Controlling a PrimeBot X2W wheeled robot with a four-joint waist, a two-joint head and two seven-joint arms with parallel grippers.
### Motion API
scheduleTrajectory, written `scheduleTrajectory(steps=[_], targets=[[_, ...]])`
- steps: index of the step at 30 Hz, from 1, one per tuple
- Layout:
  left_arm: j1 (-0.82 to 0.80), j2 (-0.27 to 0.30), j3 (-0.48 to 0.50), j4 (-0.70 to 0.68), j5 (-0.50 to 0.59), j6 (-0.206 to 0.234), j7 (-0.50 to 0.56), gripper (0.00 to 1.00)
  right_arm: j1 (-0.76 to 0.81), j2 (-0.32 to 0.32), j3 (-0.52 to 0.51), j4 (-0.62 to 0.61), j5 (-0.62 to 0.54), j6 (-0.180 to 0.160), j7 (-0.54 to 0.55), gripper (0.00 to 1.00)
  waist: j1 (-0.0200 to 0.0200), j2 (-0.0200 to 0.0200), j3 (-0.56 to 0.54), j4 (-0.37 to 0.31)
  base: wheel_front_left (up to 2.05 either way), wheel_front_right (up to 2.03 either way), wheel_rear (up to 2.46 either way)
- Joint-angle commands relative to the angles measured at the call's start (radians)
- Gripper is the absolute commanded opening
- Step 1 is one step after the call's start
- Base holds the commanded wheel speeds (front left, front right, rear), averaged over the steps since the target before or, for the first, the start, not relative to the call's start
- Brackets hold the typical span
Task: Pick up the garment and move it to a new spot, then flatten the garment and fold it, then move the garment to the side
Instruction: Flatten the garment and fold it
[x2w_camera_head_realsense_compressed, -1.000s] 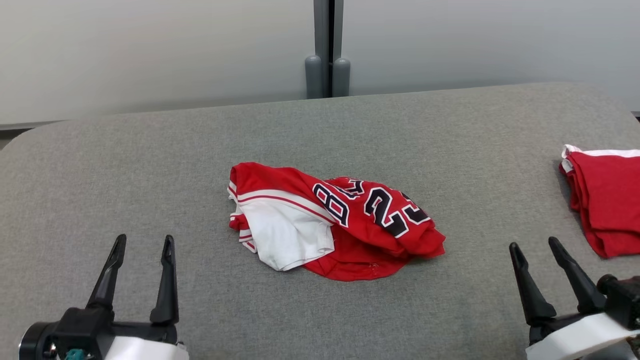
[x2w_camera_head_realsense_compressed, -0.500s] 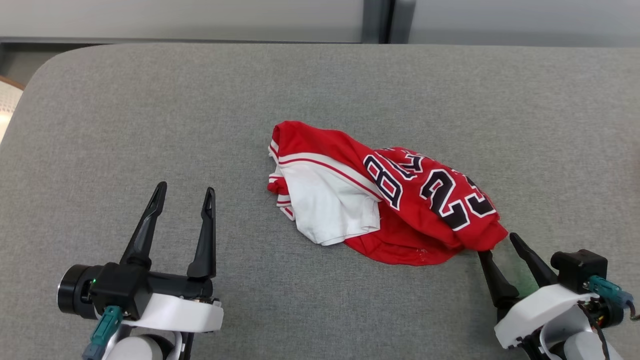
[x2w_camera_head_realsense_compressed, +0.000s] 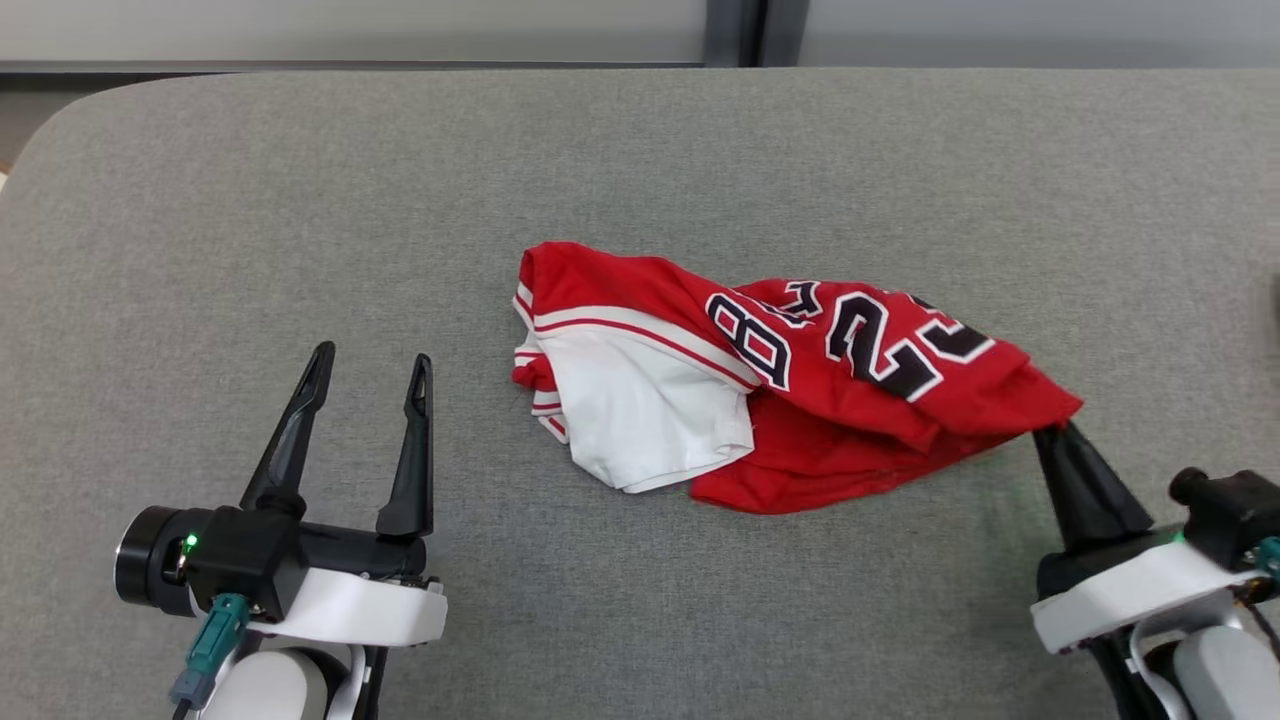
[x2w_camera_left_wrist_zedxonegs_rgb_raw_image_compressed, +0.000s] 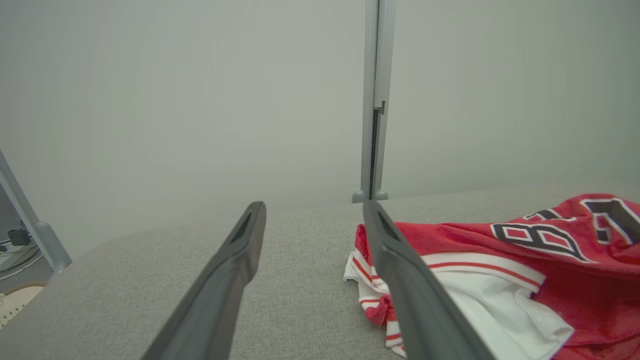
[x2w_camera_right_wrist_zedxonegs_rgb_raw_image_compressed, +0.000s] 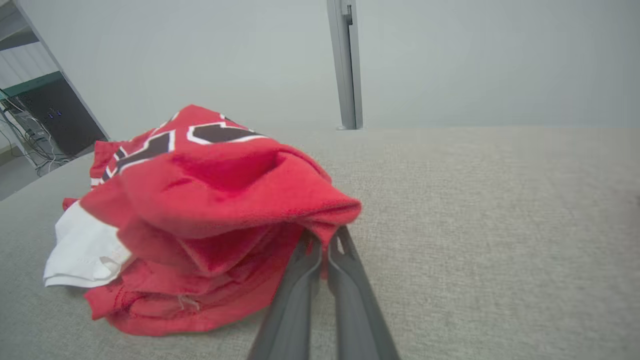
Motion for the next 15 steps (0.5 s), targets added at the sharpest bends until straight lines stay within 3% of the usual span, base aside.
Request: scheduleTrajectory(steps=[1, 10, 15], targets=[[-0.009, 0.007, 0.005, 0.001, 0.006, 0.002, -0.004, 1.0, 0.012, -0.022, -0.025, -0.042, -0.014, 0.0, -0.01, 0.0, 0.0, 0.0, -0.007, -0.022, 0.0, 0.0, 0.0], [-0.015, 0.018, 0.008, -0.006, 0.0, 0.009, -0.001, 1.0, 0.033, -0.087, -0.218, -0.277, -0.082, 0.0, 0.078, 0.0, 0.0, 0.0, -0.008, -0.07, 0.0, 0.0, 0.0], [-0.032, 0.017, 0.002, -0.008, -0.001, 0.01, 0.001, 1.0, 0.028, -0.088, -0.31, -0.309, -0.092, -0.001, 0.147, 0.0, 0.0, 0.0, 0.014, -0.071, 0.0, 0.0, 0.0]])
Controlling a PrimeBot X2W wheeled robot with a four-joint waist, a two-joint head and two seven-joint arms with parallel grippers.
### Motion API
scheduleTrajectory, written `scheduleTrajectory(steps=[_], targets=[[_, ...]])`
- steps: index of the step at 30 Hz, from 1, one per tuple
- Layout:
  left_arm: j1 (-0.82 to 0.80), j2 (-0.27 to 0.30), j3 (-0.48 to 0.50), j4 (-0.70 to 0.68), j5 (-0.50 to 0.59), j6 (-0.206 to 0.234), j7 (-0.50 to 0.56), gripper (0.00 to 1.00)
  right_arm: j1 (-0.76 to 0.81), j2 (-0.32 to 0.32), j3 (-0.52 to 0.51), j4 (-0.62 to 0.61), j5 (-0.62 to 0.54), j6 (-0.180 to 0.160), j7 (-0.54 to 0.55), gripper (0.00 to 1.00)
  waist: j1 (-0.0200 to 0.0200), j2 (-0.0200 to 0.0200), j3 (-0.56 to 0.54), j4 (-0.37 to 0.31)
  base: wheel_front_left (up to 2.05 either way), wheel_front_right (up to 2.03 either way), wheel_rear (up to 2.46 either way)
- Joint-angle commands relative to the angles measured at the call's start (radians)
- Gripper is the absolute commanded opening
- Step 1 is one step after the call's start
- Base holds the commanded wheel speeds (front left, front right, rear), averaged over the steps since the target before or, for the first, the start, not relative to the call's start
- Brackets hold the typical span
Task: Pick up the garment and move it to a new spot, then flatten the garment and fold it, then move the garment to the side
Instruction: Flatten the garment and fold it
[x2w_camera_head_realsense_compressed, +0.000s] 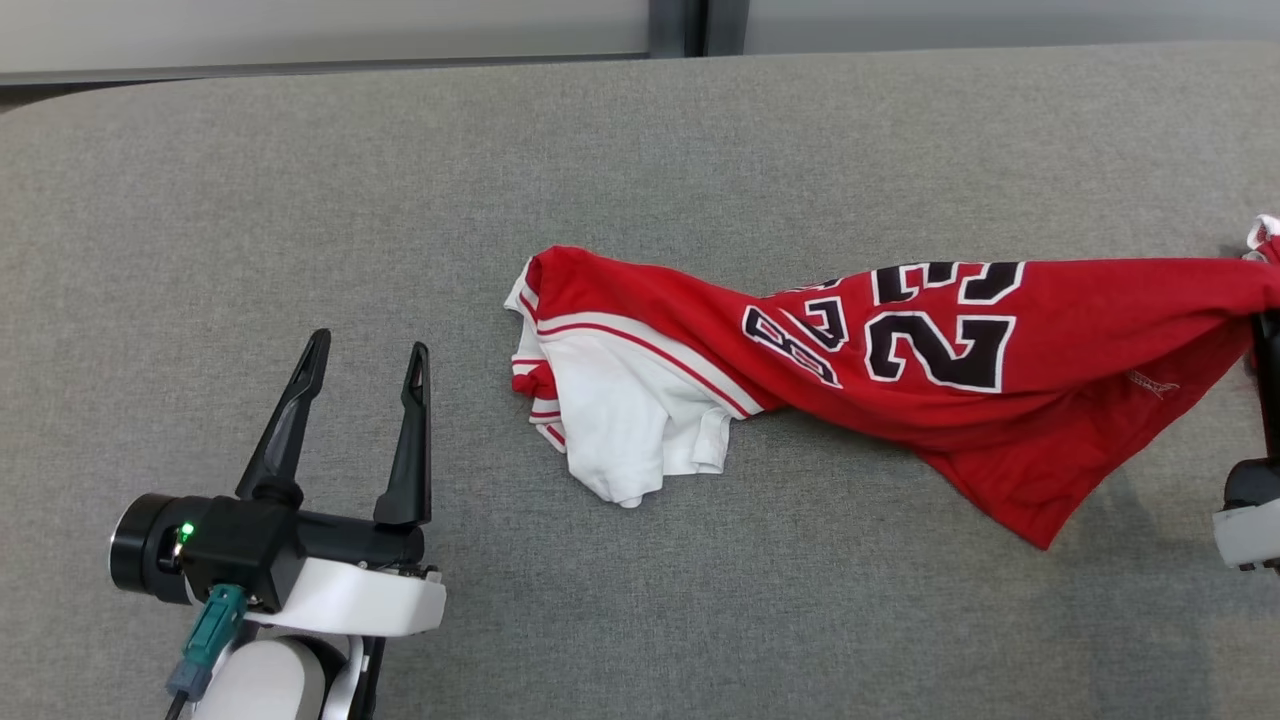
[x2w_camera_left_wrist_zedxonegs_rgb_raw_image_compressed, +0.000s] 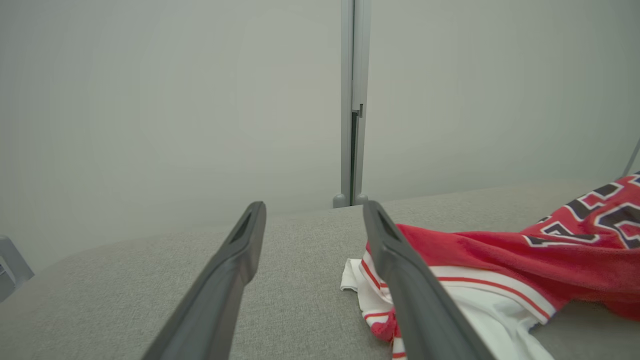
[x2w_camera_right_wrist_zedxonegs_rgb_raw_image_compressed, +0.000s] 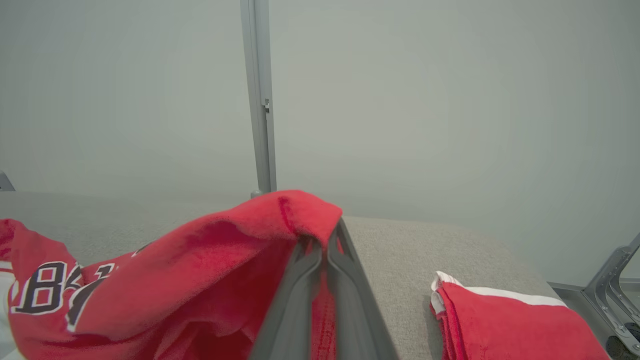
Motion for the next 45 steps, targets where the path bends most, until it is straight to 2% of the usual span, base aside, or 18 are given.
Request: scheduleTrajectory(steps=[1, 10, 14, 15, 16, 17, 20, 25, 29, 35, 41, 45], targets=[[-0.028, 0.004, -0.001, -0.003, -0.001, 0.003, 0.0, 1.0, -0.006, 0.001, -0.02, 0.017, 0.002, -0.001, 0.019, 0.0, 0.0, 0.0, 0.018, 0.003, 0.0, 0.0, 0.0], [-0.124, -0.016, -0.039, -0.001, 0.015, -0.022, 0.0, 1.0, -0.184, -0.079, -0.013, 0.207, 0.069, -0.001, 0.022, 0.0, 0.0, 0.0, 0.176, 0.076, 0.0, 0.0, 0.0], [-0.179, -0.031, -0.057, 0.018, 0.02, -0.034, -0.008, 1.0, -0.31, -0.13, 0.041, 0.323, 0.108, -0.001, 0.018, 0.0, 0.0, 0.0, 0.241, 0.108, 0.0, 0.0, 0.0], [-0.191, -0.035, -0.062, 0.024, 0.022, -0.039, -0.01, 1.0, -0.338, -0.139, 0.05, 0.358, 0.116, -0.001, 0.015, 0.24, 0.0, 0.0, 0.251, 0.114, 0.0, 0.0, 0.0], [-0.202, -0.039, -0.066, 0.033, 0.024, -0.041, -0.013, 1.0, -0.358, -0.149, 0.062, 0.4, 0.118, -0.001, 0.022, 0.6, 0.0, 0.0, 0.256, 0.119, 0.0, 0.0, 0.0], [-0.21, -0.044, -0.071, 0.043, 0.025, -0.045, -0.013, 1.0, -0.38, -0.154, 0.076, 0.426, 0.123, -0.001, 0.003, 1.0, 0.0, 0.0, 0.258, 0.123, 0.0, 0.0, 0.0], [-0.225, -0.051, -0.074, 0.068, 0.025, -0.049, -0.02, 1.0, -0.414, -0.159, 0.113, 0.489, 0.127, -0.001, -0.056, 1.0, 0.0, 0.0, 0.253, 0.122, 0.0, 0.0, 0.0], [-0.198, -0.046, -0.054, 0.1, 0.015, -0.047, -0.025, 1.0, -0.366, -0.13, 0.099, 0.526, 0.116, -0.001, -0.167, 1.0, 0.0, 0.0, 0.207, 0.091, 0.0, 0.0, 0.0], [-0.157, -0.032, -0.027, 0.11, 0.008, -0.037, -0.027, 1.0, -0.278, -0.091, 0.06, 0.431, 0.079, -0.001, -0.205, 1.0, 0.0, 0.0, 0.152, 0.056, 0.0, 0.0, 0.0], [-0.076, -0.01, 0.008, 0.102, 0.002, -0.023, -0.028, 1.0, -0.1, 0.0, 0.034, 0.219, -0.006, -0.001, -0.211, 1.0, 0.0, 0.0, 0.062, 0.012, 0.0, 0.0, 0.0], [0.005, 0.01, 0.026, 0.089, -0.007, -0.011, -0.028, 1.0, 0.06, 0.087, 0.042, 0.072, -0.048, -0.001, -0.149, 1.0, 0.0, 0.0, -0.012, -0.027, 0.0, 0.0, 0.0], [0.044, 0.018, 0.032, 0.073, -0.01, -0.001, -0.022, 1.0, 0.126, 0.118, 0.035, 0.014, -0.058, -0.001, -0.111, 1.0, 0.0, 0.0, -0.035, -0.041, 0.0, 0.0, 0.0]])
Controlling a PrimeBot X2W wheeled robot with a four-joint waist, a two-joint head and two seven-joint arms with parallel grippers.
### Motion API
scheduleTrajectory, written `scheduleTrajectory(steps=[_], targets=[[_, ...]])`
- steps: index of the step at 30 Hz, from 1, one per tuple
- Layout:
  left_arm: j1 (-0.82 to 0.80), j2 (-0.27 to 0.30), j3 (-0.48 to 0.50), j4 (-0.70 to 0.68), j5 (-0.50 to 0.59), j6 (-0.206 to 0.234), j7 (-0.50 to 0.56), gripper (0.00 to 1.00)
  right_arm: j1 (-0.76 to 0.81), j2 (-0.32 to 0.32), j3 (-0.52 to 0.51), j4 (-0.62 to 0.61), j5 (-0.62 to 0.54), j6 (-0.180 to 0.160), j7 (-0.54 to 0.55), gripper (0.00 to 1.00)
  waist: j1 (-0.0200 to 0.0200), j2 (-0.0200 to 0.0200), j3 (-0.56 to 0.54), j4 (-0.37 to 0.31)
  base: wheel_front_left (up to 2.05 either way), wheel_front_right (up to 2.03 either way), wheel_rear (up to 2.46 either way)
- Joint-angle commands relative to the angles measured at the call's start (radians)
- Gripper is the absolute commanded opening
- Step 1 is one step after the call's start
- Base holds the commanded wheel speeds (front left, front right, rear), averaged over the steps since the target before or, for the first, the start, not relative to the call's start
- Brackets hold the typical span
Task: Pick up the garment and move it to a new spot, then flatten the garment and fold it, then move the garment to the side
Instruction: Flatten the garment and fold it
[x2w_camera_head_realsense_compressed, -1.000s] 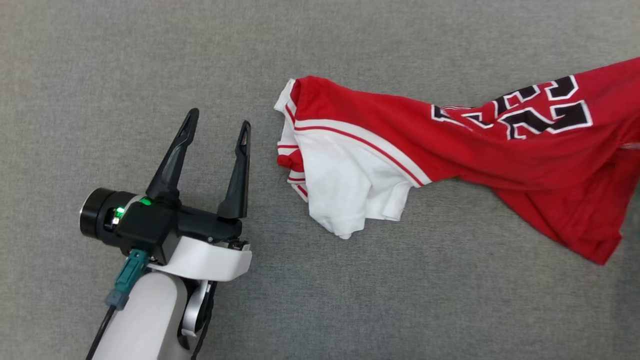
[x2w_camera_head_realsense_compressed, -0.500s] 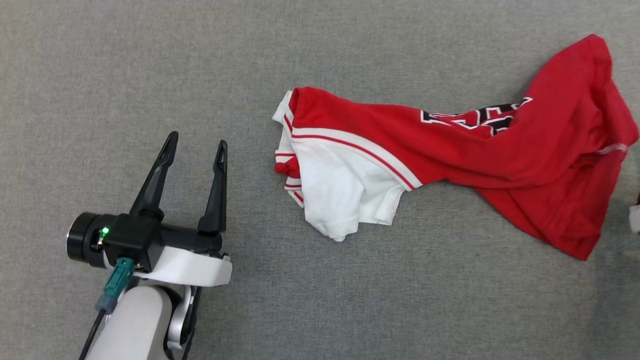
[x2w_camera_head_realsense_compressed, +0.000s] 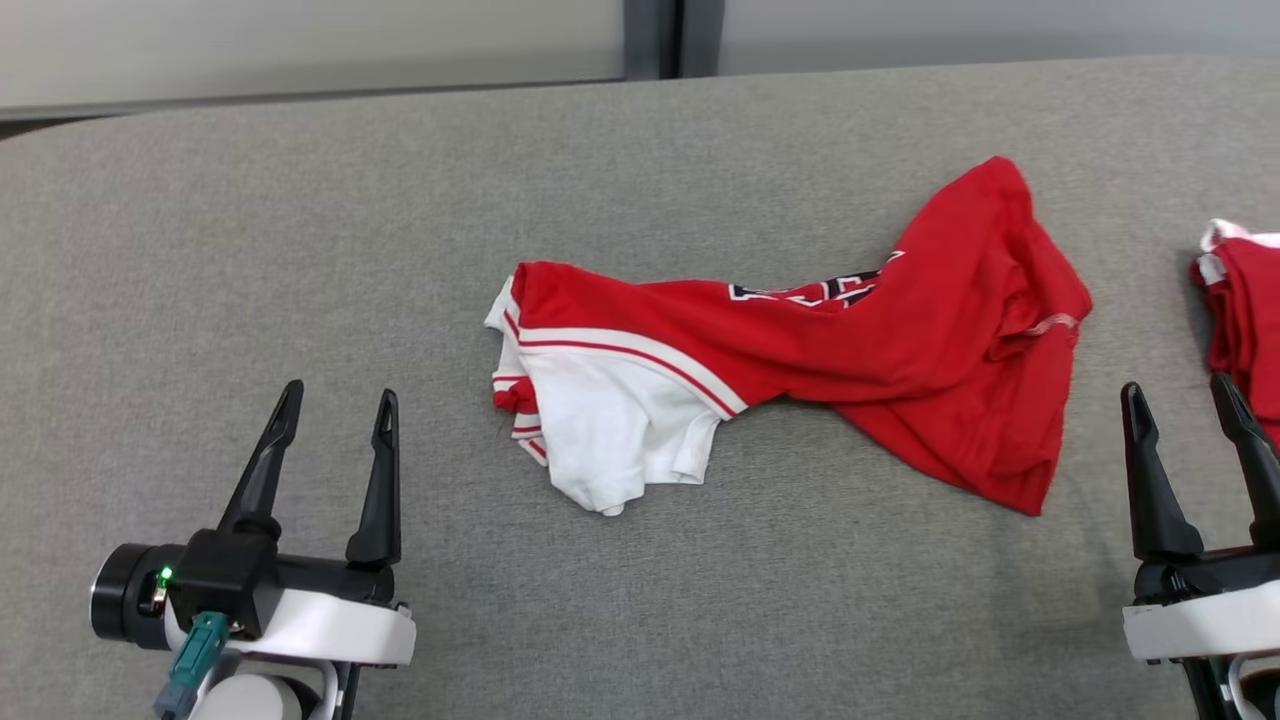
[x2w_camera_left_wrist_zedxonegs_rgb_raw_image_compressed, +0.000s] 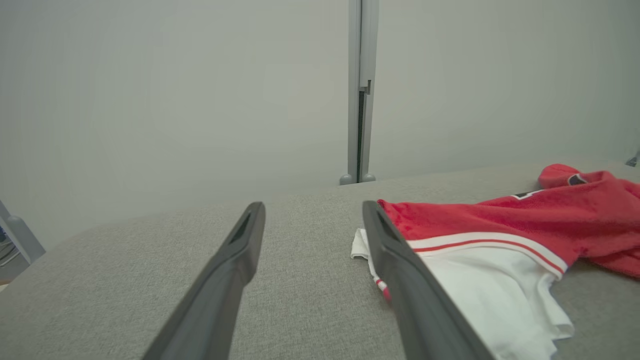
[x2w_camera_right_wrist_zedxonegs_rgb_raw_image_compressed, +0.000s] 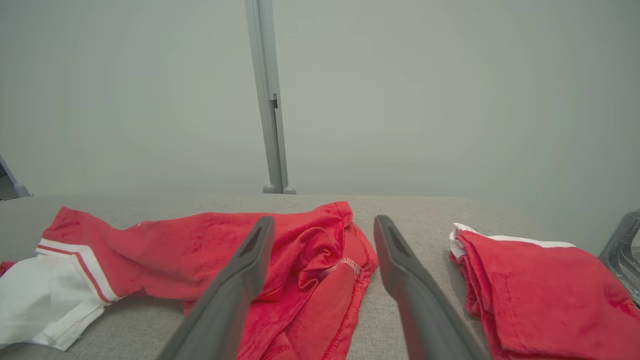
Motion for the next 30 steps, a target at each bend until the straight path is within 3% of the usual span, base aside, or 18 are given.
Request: scheduleTrajectory(steps=[1, 19, 30], targets=[[0.01, 0.004, 0.005, -0.006, -0.003, 0.007, 0.003, 1.0, 0.009, 0.002, -0.004, -0.015, -0.005, -0.002, 0.008, 1.0, 0.0, -0.0001, -0.014, -0.015, 0.0, 0.0, 0.0], [0.004, 0.015, -0.013, -0.059, 0.003, 0.023, 0.028, 1.0, 0.016, 0.009, -0.013, -0.068, -0.01, -0.002, 0.053, 1.0, 0.0, -0.0001, 0.011, -0.01, 0.0, 0.0, 0.0], [-0.084, -0.016, -0.061, -0.054, 0.018, 0.007, 0.027, 1.0, -0.037, -0.004, 0.078, 0.07, 0.03, -0.002, 0.163, 1.0, 0.0, -0.0001, 0.113, 0.055, 0.0, 0.0, 0.0]])
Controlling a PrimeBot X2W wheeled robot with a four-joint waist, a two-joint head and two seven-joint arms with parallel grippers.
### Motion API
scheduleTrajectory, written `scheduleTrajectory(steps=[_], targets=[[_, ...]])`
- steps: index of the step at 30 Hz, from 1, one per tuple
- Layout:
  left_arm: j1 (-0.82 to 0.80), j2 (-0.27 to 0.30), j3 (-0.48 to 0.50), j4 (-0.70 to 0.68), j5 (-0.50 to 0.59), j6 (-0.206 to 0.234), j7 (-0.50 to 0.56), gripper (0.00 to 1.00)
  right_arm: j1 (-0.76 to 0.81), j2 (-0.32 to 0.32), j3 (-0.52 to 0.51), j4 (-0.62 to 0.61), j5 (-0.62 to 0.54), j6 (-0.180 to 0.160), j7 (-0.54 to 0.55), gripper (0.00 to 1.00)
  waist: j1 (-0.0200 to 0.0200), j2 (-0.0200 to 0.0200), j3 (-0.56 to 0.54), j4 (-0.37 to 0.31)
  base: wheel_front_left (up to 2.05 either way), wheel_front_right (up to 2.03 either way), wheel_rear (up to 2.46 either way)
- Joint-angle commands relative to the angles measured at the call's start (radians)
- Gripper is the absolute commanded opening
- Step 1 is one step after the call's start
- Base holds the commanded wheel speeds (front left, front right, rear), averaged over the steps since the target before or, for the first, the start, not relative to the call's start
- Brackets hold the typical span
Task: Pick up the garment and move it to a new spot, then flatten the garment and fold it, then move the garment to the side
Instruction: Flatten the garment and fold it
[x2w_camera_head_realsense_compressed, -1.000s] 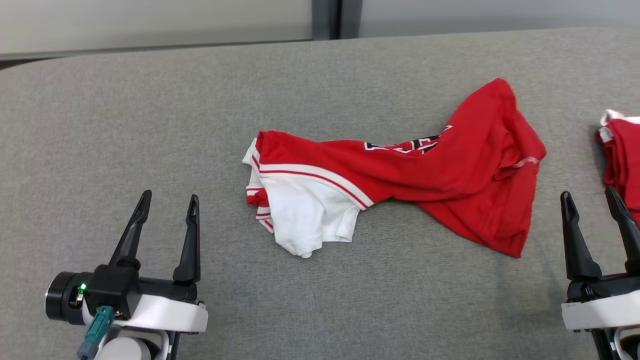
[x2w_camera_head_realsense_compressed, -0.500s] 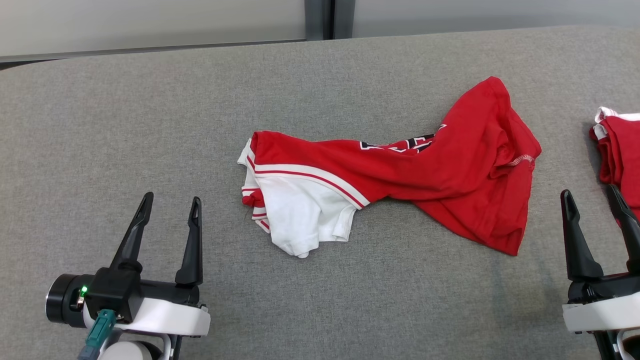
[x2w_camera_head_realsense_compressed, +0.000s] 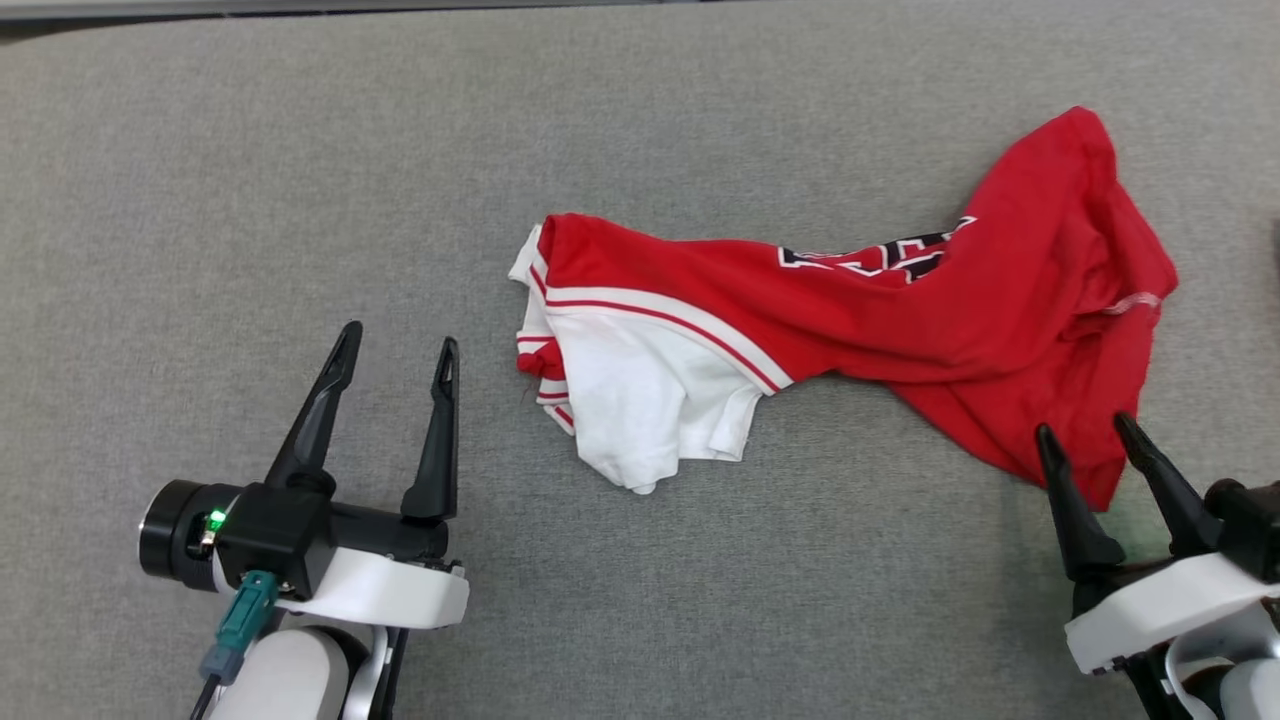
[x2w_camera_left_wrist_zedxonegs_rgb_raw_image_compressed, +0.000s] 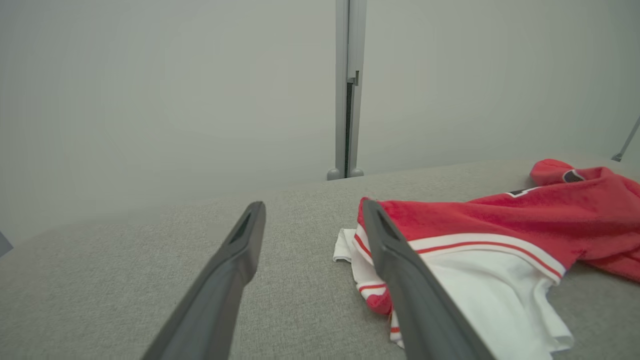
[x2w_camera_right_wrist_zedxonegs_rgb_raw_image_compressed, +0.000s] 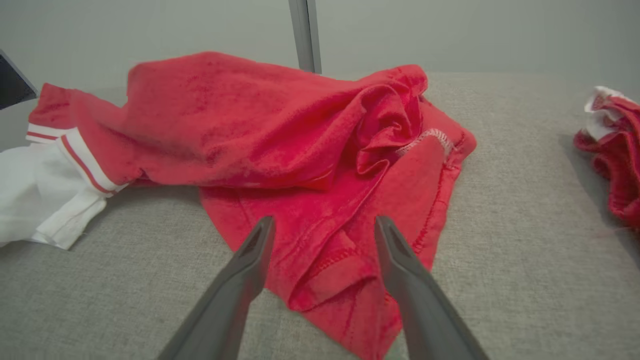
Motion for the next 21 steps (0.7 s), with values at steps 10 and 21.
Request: scheduleTrajectory(steps=[10, 21], targets=[[-0.052, -0.016, -0.012, 0.038, 0.0, -0.009, -0.021, 1.0, -0.072, 0.002, 0.034, 0.088, 0.029, -0.001, -0.026, 0.0, 0.0, 0.0, 0.046, 0.025, 0.0, 0.0, 0.0], [-0.029, -0.001, 0.006, 0.053, -0.007, -0.001, -0.029, 1.0, 0.044, 0.018, -0.027, -0.059, 0.037, -0.001, -0.103, 0.0, 0.0, 0.0, 0.01, -0.016, 0.0, 0.0, 0.0]])
